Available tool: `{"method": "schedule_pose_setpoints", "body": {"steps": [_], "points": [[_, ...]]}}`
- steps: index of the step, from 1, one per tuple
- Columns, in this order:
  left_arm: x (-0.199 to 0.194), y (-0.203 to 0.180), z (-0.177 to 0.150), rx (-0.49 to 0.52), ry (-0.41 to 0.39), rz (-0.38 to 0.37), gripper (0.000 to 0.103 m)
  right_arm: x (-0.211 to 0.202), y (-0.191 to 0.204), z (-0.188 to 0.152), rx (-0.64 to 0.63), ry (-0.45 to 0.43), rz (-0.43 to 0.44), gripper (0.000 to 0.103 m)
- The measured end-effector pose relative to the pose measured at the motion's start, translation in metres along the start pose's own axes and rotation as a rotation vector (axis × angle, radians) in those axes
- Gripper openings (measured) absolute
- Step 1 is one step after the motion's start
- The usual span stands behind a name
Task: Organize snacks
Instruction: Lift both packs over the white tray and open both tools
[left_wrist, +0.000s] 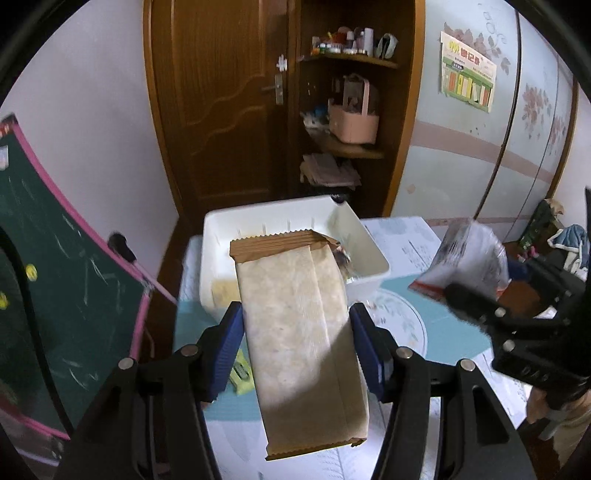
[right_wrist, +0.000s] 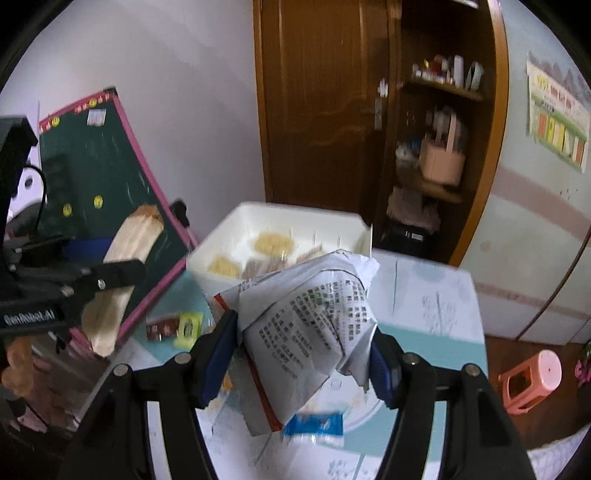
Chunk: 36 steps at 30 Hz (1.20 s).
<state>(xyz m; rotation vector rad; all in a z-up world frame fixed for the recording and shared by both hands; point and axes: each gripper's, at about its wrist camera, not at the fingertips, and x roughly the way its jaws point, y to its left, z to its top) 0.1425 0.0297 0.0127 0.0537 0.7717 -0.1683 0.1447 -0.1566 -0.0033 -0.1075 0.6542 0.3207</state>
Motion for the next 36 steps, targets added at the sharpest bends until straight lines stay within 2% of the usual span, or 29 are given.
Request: {"method": "schedule_pose_setpoints", "body": {"steps": [6, 16, 23, 36], "points": [[0.005, 0.001, 0.04, 0.032, -0.036, 0.061, 0.057, -0.005, 0.002, 0.044, -0.024, -0.075, -0.036, 0.065], [0.047, 0.008, 0.099, 0.017, -0.061, 0.114, 0.057, 0.012, 0.005, 0.113, -0.028, -0.155, -0.066, 0.066], [0.088, 0.012, 0.112, 0.016, -0.045, 0.146, 0.057, 0.054, -0.001, 0.128, -0.027, -0.118, -0.086, 0.067], [0.167, 0.034, 0.102, -0.029, 0.053, 0.19, 0.057, 0.148, -0.019, 0.111, 0.057, 0.064, -0.059, 0.067]]}}
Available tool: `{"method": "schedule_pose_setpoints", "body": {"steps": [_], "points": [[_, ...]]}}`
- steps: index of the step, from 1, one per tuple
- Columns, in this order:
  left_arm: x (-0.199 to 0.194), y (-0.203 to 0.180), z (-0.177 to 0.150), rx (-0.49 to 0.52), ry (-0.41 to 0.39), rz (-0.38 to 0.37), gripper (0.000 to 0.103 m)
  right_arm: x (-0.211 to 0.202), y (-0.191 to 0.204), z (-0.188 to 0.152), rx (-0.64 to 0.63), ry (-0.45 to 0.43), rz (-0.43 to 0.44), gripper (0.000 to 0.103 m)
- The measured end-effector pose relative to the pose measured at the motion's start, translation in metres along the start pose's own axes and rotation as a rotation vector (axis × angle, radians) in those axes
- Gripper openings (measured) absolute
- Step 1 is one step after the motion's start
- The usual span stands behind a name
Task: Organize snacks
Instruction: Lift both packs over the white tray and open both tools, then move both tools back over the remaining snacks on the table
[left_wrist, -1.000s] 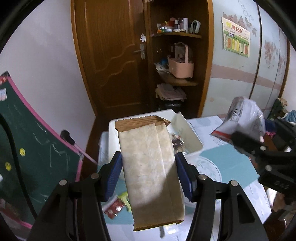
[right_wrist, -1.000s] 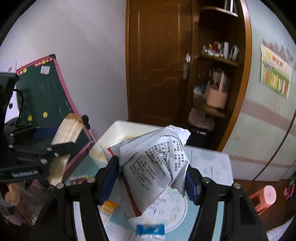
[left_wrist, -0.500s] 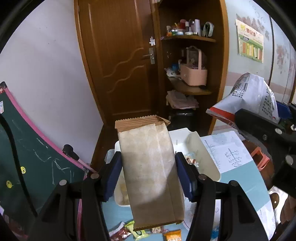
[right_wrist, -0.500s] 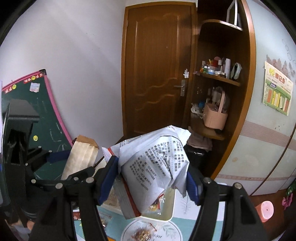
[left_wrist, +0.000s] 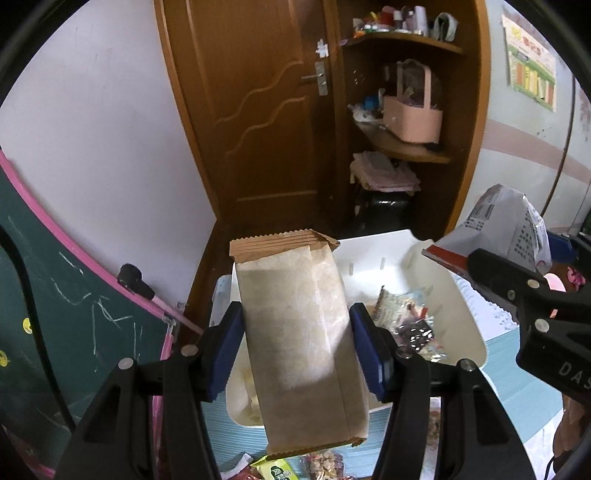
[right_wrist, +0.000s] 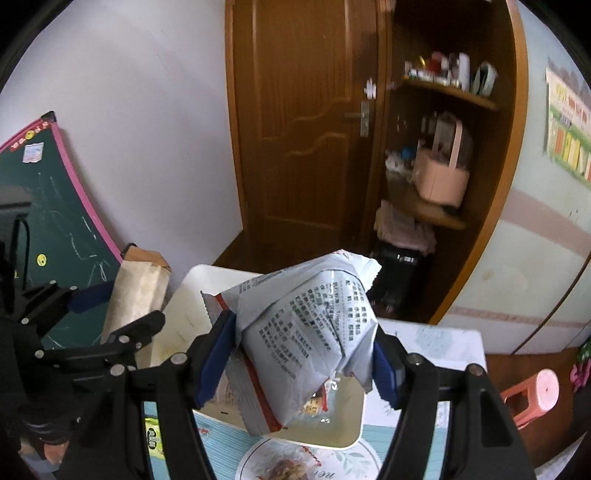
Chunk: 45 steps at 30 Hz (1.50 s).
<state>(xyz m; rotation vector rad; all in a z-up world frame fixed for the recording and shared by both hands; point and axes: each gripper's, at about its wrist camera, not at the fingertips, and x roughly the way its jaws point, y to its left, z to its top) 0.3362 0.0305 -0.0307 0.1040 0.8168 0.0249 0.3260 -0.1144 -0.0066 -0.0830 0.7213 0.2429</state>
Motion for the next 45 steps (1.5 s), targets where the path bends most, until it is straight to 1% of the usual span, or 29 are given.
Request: {"method": "schedule_pose_setpoints", "body": {"steps": [6, 7, 9, 11, 12, 13, 14, 16, 20, 27, 35, 45], "points": [[0.021, 0.003, 0.004, -0.021, 0.026, -0.004, 0.057, 0.022, -0.003, -0.001, 0.018, 0.036, -0.007, 0.071], [0.023, 0.004, 0.003, -0.024, 0.03, -0.008, 0.059, 0.025, -0.003, 0.0, 0.017, 0.04, -0.003, 0.072], [0.029, 0.006, 0.005, -0.034, 0.042, -0.032, 0.075, 0.03, -0.003, 0.001, 0.01, 0.051, 0.008, 0.073], [0.034, 0.012, 0.004, -0.059, 0.055, -0.008, 0.09, 0.035, -0.004, 0.002, 0.02, 0.062, -0.001, 0.075], [0.037, 0.016, 0.004, -0.079, 0.067, -0.016, 0.094, 0.035, -0.006, 0.002, 0.031, 0.056, -0.006, 0.076], [0.039, 0.021, 0.004, -0.101, 0.081, -0.03, 0.096, 0.033, -0.008, 0.0, 0.04, 0.049, -0.005, 0.082], [0.041, 0.025, 0.003, -0.124, 0.094, -0.039, 0.096, 0.031, -0.009, -0.001, 0.049, 0.041, -0.004, 0.092], [0.043, 0.03, 0.0, -0.144, 0.109, -0.046, 0.096, 0.027, -0.012, -0.002, 0.065, 0.025, -0.006, 0.101], [0.035, 0.03, -0.006, -0.118, 0.097, -0.02, 0.096, 0.022, -0.015, -0.005, 0.073, 0.024, -0.011, 0.101], [0.003, 0.02, -0.011, -0.075, 0.066, -0.028, 0.096, 0.004, -0.019, -0.013, 0.084, 0.038, -0.017, 0.101], [-0.043, 0.003, -0.021, -0.014, 0.035, -0.04, 0.096, -0.041, -0.019, -0.025, 0.069, 0.022, -0.037, 0.101], [-0.106, -0.016, -0.046, 0.051, -0.005, -0.069, 0.096, -0.094, -0.019, -0.048, 0.054, 0.009, -0.053, 0.101]]}}
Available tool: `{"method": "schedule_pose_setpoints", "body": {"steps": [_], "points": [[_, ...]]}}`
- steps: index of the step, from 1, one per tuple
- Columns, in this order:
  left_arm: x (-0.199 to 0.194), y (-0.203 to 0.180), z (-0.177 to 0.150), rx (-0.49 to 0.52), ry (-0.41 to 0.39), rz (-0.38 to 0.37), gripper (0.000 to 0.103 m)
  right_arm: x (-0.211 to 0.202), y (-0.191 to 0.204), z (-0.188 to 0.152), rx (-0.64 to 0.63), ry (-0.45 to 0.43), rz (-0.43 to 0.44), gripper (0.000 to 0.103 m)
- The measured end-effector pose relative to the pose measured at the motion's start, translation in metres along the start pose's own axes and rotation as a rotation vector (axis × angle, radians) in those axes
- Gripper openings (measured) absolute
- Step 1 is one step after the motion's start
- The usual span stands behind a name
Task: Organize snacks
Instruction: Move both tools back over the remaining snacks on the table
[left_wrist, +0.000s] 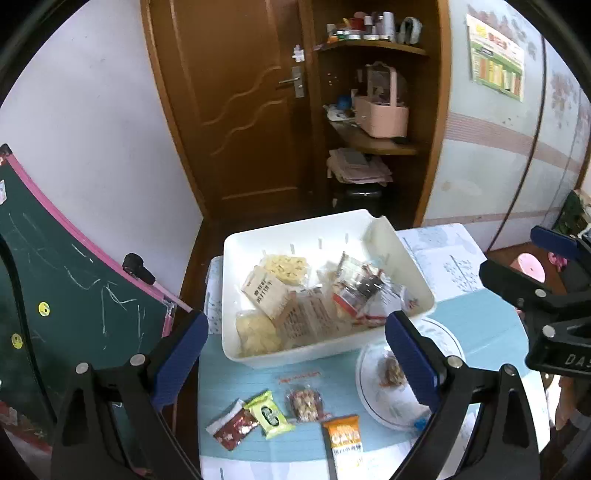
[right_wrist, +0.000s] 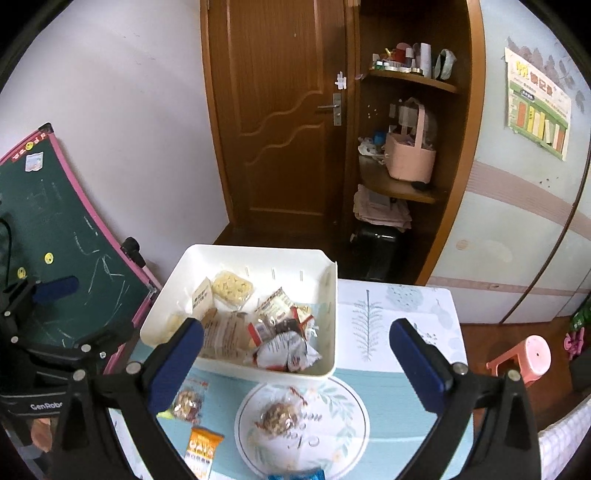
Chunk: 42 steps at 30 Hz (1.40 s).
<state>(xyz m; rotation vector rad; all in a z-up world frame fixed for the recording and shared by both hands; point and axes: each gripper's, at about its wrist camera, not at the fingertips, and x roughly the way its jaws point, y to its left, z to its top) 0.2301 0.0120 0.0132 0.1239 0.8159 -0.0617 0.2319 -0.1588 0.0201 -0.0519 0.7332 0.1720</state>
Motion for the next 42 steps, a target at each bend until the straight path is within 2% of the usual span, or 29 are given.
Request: {"method": "schedule_pose_setpoints", "body": {"steps": [10, 20, 26, 29, 34, 42], "points": [[-0.037, -0.023, -0.024, 0.052, -0.011, -0.038, 0.096, -0.035, -0.003, -0.032, -0.019, 0.009, 0.004, 0.101], [-0.048, -0.041, -0.064, 0.071, -0.002, -0.106, 0.097, -0.043, -0.011, -0.074, -0.019, 0.054, 0.004, 0.101], [-0.031, -0.043, -0.098, 0.041, 0.026, -0.126, 0.097, -0.03, -0.016, -0.111, -0.02, 0.107, -0.019, 0.101], [-0.018, -0.041, -0.117, 0.012, 0.041, -0.125, 0.097, -0.022, -0.025, -0.13, 0.023, 0.122, -0.038, 0.101], [0.006, -0.042, -0.15, 0.007, 0.057, -0.073, 0.097, -0.003, -0.041, -0.157, 0.1, 0.152, -0.039, 0.101], [0.056, -0.039, -0.198, -0.06, 0.174, -0.069, 0.097, 0.025, -0.043, -0.197, 0.119, 0.2, -0.011, 0.099]]}}
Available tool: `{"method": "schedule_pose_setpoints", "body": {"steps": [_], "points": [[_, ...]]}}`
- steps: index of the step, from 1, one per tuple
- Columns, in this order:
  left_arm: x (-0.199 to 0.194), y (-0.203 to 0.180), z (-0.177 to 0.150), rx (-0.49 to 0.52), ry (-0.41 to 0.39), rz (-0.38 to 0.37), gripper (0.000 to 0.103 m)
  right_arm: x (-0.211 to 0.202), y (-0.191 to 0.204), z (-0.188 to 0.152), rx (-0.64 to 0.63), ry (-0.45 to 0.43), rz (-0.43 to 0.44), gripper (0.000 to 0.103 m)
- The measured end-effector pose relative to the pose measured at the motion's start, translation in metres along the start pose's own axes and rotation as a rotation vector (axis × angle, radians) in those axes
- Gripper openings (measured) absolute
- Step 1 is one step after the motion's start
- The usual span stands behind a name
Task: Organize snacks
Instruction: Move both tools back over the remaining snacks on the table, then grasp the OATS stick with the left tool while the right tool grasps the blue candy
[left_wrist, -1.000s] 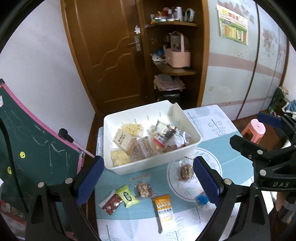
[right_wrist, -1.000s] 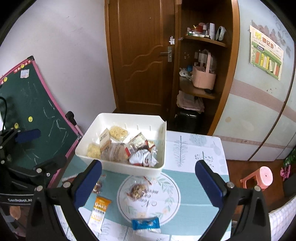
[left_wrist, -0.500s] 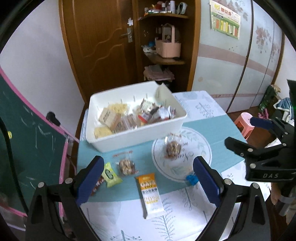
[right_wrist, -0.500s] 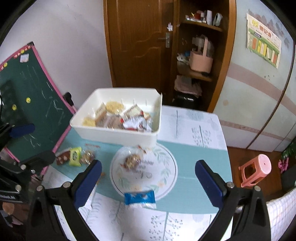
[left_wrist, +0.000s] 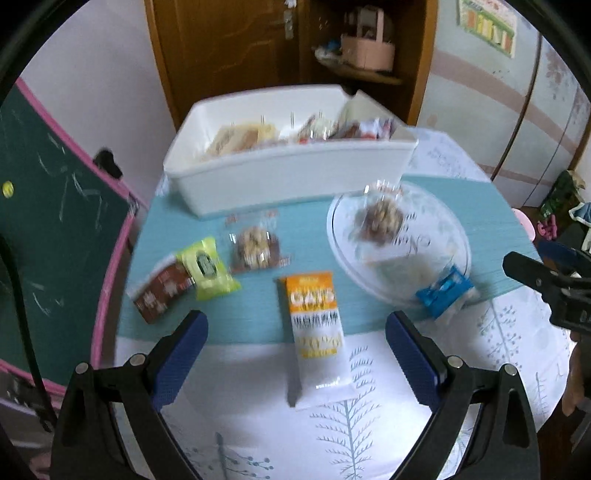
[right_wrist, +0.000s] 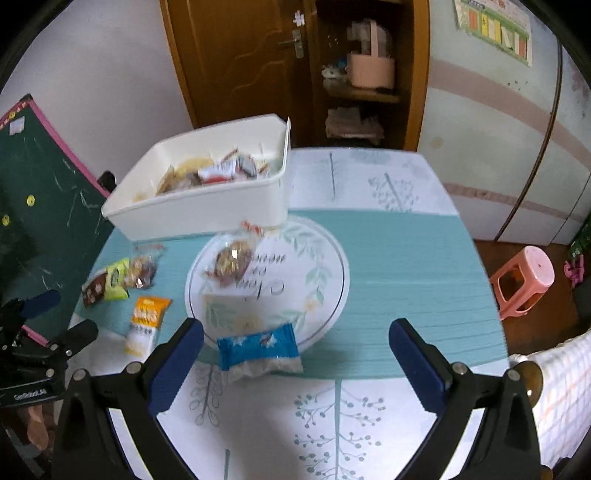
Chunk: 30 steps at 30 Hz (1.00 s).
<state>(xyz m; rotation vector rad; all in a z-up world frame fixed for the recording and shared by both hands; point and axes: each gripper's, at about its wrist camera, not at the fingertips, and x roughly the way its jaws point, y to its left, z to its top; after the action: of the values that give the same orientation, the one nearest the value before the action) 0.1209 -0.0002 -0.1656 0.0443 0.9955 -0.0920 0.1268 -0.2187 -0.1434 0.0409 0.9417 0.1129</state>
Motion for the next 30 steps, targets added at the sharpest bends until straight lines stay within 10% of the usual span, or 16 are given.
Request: {"method": "schedule_pose_setpoints", "body": {"steps": [30], "points": [[0.085, -0.001, -0.018, -0.126, 0.151, -0.021, 0.095, 0.081, 0.041, -0.043, -0.154, 0.097, 0.004, 0.096]]}}
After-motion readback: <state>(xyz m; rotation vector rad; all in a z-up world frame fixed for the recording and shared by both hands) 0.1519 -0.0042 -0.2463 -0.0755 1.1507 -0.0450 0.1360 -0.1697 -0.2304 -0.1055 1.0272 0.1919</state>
